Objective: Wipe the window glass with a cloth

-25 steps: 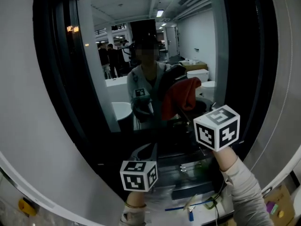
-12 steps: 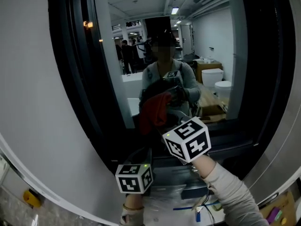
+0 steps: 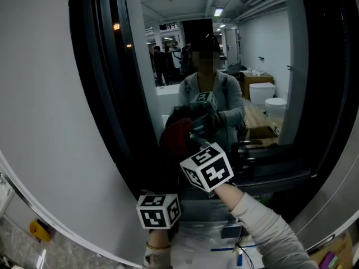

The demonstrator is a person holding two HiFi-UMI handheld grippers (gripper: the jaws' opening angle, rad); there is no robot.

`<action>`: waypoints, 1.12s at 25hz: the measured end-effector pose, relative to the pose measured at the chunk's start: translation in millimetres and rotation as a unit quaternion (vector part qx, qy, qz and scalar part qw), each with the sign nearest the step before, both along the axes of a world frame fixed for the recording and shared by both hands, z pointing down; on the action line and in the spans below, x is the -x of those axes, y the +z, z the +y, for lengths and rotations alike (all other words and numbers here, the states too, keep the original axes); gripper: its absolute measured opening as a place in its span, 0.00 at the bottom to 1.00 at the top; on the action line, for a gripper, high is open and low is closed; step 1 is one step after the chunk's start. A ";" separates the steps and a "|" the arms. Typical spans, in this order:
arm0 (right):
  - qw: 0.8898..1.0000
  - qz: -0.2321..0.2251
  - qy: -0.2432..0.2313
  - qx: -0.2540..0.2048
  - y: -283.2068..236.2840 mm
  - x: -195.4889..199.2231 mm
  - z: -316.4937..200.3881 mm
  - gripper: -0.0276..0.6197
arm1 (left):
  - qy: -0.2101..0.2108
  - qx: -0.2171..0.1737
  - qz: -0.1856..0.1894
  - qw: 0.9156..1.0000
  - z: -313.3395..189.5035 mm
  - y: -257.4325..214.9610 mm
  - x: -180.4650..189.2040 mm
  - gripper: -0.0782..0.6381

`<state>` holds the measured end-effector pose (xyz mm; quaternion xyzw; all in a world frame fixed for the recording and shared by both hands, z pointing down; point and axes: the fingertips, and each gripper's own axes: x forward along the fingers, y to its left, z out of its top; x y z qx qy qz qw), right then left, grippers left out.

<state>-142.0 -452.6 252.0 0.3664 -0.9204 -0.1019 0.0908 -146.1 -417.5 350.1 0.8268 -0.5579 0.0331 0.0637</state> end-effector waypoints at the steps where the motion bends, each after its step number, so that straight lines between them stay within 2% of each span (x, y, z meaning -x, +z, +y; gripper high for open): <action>1: 1.000 -0.001 0.003 0.006 2.3 -0.9 -4.5 0.11 | -0.001 0.000 0.000 1.000 -0.4 -0.4 0.5 0.12; 7: 0.999 -0.030 0.001 0.045 5.9 -10.8 -17.7 0.11 | 0.004 -0.003 -0.003 1.000 -2.2 -4.8 -4.0 0.11; 16: 0.999 -0.009 0.026 0.022 3.1 -45.4 -13.0 0.11 | 0.029 -0.006 -0.010 1.000 -6.0 -8.2 -33.5 0.12; 28: 0.996 -0.019 0.085 0.015 1.1 -132.7 -10.3 0.11 | 0.087 -0.010 -0.020 0.996 -12.1 -9.4 -97.5 0.11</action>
